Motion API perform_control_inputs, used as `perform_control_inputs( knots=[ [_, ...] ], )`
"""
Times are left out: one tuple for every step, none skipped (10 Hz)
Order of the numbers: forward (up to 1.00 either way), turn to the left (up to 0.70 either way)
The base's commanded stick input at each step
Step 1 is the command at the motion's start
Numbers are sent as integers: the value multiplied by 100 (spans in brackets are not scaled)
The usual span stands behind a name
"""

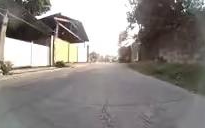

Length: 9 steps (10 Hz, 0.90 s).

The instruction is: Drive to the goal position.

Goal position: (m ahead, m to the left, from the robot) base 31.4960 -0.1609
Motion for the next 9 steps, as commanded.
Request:
perform_control_inputs(
  knots=[
    [100,0],
    [100,0],
    [100,0],
    [100,0],
    [100,0],
    [100,0],
    [100,0],
    [100,14],
    [100,40]
  ],
)
